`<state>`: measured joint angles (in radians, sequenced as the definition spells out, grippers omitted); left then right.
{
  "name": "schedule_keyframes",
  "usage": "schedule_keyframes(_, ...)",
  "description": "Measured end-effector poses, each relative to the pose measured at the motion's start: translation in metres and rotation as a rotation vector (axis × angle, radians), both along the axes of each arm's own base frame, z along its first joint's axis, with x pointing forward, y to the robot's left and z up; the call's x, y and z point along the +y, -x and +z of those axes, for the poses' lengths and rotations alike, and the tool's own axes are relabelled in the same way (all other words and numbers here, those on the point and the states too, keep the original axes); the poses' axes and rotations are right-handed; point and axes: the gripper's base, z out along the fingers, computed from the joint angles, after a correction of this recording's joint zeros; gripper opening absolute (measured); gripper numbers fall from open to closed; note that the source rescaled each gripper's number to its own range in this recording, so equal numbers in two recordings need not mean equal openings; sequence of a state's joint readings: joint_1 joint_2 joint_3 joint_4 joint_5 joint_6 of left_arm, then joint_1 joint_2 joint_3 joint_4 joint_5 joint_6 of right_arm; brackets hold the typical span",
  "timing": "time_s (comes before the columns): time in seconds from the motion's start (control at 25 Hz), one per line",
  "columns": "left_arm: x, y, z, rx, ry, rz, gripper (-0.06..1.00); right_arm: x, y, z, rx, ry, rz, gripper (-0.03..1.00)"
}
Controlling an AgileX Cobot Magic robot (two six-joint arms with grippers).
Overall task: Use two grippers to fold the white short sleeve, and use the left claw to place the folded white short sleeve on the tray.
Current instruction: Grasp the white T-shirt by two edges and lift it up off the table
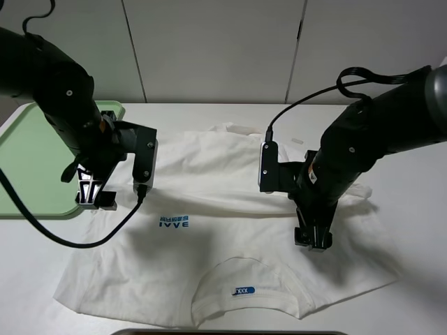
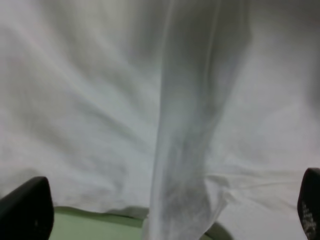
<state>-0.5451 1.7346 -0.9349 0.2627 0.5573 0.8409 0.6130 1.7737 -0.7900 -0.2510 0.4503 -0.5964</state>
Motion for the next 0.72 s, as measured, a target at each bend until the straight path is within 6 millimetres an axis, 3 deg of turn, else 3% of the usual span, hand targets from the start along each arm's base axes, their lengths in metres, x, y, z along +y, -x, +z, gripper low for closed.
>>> schedule_keyframes(0.44, 0.002, -0.005, -0.001, -0.021, 0.045, 0.028, 0.97, -0.034, -0.021, -0.016, 0.042, -0.016, -0.15, 1.0)
schedule_keyframes(0.72, 0.0, -0.008, -0.018, 0.012, 0.029, 0.006, 0.97, -0.033, -0.021, -0.024, 0.064, -0.018, -0.122, 1.0)
